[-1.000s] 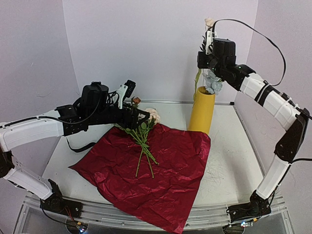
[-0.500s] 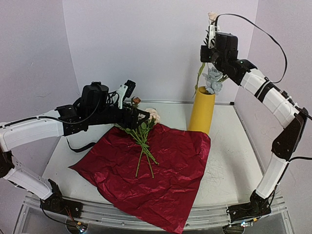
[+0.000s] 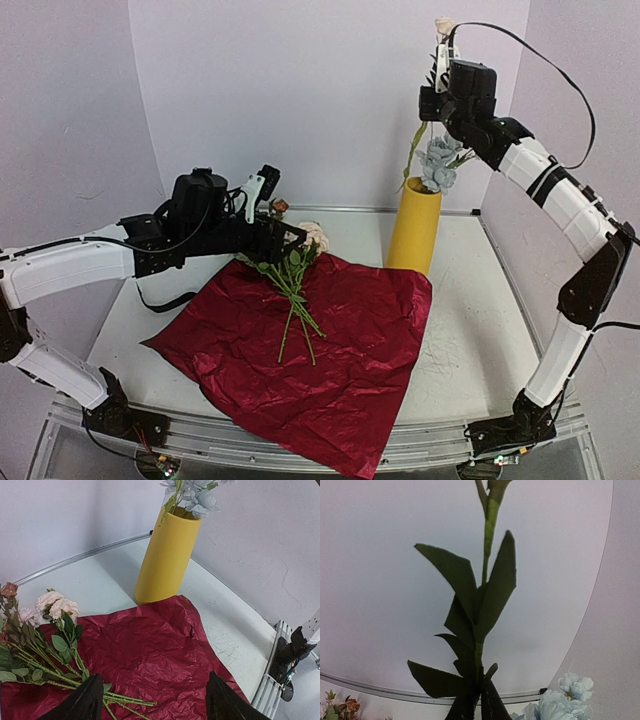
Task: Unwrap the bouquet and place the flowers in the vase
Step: Insert the fake flower into the vase.
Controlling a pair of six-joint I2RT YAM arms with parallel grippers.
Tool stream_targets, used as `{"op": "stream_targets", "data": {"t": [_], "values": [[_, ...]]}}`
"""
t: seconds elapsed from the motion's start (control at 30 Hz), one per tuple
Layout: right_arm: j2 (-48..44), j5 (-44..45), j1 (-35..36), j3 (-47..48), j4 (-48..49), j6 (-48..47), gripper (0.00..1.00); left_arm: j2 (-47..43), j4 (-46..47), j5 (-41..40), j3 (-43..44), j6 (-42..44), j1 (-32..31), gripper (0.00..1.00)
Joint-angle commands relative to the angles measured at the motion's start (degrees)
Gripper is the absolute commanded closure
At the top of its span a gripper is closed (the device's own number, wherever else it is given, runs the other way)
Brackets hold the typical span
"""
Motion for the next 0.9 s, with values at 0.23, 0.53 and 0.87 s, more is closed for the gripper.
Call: {"op": "stream_targets", "data": {"t": [0.23, 0.53, 0.87], "values": [[-5.3, -0.3, -2.6, 0.0, 1.4, 3.3, 0.93, 2.7, 0.9, -1.0, 4.4, -2.3, -0.3, 0.3], [-5.9, -1.5, -4.9, 0.5, 0.4, 7.4, 0.93, 2.6, 0.9, -0.7, 3.9, -3.3, -0.3, 0.3], [-8.6, -9.6, -5.4, -7.0, 4.3, 5.7, 0.93, 2.6, 0.9, -0.6, 3.7, -3.5, -0.3, 0.3]]}}
